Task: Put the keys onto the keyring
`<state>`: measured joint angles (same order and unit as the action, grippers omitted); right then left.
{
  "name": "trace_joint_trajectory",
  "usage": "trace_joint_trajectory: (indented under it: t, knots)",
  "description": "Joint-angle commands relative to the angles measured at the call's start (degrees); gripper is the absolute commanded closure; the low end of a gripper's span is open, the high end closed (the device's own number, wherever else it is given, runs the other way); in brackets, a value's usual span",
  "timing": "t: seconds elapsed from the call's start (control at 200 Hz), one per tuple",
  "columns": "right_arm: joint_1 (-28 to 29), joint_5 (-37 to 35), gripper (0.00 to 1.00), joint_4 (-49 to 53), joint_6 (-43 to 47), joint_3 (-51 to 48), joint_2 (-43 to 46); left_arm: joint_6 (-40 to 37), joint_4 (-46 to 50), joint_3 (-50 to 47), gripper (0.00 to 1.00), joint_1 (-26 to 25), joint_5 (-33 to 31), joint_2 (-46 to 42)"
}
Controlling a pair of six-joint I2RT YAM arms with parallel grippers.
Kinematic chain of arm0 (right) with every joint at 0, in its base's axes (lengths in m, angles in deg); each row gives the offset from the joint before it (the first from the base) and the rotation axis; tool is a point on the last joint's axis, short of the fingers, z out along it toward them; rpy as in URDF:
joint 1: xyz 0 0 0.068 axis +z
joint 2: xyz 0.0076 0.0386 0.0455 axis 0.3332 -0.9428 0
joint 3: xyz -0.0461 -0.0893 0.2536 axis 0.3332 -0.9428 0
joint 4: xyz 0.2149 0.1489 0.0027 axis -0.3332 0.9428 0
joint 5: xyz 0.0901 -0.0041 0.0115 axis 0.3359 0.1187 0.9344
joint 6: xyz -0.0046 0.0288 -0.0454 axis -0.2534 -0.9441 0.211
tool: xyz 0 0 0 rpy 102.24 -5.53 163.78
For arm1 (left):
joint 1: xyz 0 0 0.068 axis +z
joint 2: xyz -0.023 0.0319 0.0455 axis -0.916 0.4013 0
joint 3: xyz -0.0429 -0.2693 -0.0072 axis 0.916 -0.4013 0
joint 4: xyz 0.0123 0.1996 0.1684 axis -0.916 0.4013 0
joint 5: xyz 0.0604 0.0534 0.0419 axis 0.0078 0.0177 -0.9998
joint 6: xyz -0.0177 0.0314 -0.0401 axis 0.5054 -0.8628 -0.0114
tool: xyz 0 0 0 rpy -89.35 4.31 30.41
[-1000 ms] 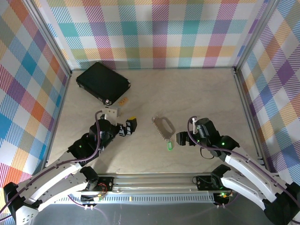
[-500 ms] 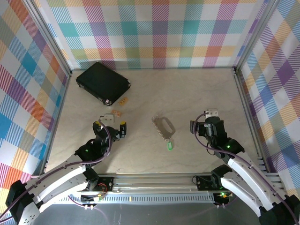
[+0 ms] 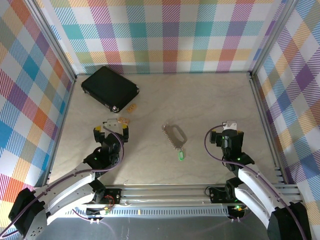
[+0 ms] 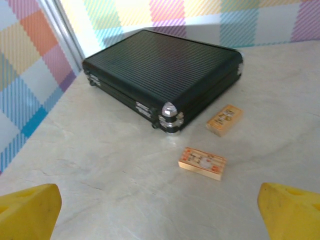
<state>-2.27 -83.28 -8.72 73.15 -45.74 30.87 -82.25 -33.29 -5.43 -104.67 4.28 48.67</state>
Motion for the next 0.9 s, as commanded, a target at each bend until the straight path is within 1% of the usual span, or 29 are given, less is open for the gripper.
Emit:
trace_joint_trajectory:
  t: [0.0,0.065,0.15,0.305,0.36,0.39,0.445,0.7,0.895]
  knots:
    - [-0.76,-1.09,0.01,-6.34,0.48,-2.08,0.56,-3.50,-4.20,-0.66,0.00,0.91,-4.02,0.99]
    - [-0.92,-0.90,0.01,-7.60,1.27,-2.56,0.75,-6.03,-8.35,-2.64,0.00,1.64,-4.93,1.80]
    - [-1.51,0.11,0.01,-9.83,2.90,-3.03,0.28,-6.39,-12.44,-5.53,0.00,3.40,-4.79,2.83]
    - [-3.75,1.26,0.01,-11.24,2.85,-2.03,-3.15,-4.09,-18.72,-9.58,0.00,7.57,-0.39,5.55]
    - [-4.56,1.77,0.01,-11.13,2.13,-1.12,-5.01,-4.20,-17.82,-9.03,0.00,8.36,0.68,6.21]
    - [-4.94,2.35,0.01,-11.08,2.25,-0.63,-6.19,-5.26,-19.28,-9.30,0.00,8.73,2.02,6.76]
    - [-5.36,3.35,0.01,-11.97,2.61,-0.03,-8.04,-6.14,-21.77,-9.62,0.00,9.52,2.58,7.71]
    - [-6.66,6.92,0.01,-22.26,4.80,1.28,-17.02,-6.76,-28.02,-8.63,0.00,15.17,8.38,13.92]
    - [-8.67,9.40,0.01,-27.79,5.08,3.57,-23.98,-7.38,-35.59,-7.95,0.00,18.72,10.86,20.18]
